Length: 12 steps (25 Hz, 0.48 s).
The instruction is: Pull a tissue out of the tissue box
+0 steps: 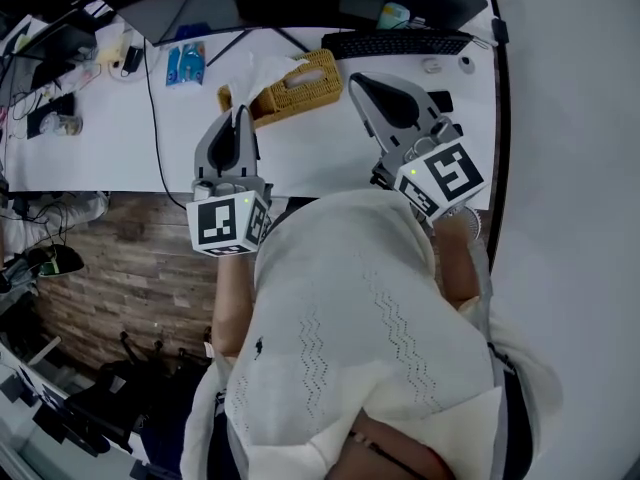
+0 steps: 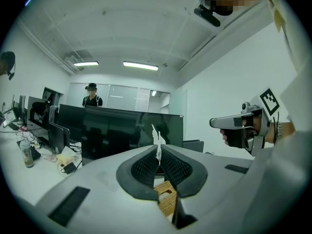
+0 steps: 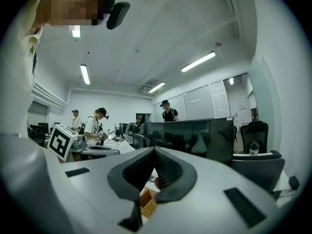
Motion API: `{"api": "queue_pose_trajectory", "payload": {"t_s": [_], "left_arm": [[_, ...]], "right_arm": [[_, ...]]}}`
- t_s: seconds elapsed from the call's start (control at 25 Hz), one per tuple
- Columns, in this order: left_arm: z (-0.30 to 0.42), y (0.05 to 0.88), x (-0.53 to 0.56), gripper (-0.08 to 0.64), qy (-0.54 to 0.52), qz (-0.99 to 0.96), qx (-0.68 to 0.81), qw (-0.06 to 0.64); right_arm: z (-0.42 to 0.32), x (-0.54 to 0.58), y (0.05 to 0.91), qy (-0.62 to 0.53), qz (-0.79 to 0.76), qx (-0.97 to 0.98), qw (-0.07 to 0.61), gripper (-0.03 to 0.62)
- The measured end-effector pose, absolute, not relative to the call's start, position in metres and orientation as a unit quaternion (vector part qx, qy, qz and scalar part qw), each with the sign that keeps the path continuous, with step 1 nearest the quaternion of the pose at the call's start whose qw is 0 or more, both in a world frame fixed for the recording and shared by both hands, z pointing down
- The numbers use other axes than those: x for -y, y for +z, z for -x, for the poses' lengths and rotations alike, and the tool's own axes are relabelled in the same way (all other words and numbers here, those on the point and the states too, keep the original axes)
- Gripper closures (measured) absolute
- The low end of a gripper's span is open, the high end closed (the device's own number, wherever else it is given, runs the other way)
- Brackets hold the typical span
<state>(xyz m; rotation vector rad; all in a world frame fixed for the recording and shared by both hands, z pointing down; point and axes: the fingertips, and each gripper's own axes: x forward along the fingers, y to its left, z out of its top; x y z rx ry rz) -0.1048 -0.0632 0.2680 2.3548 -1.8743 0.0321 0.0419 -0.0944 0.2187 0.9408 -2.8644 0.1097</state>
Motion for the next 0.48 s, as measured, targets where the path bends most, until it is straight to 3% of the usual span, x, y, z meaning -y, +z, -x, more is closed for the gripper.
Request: {"api": "queue_pose_trajectory", "payload": {"t_s": [0.48], "left_arm": [[0.0976,0.2764,0.0605,0.54,0.025,-0.787,0.613,0.07]], "right_arm": [[-0.0453,0.0986,0.222,0.043,-0.314,0.946,0.065,0.592]]}}
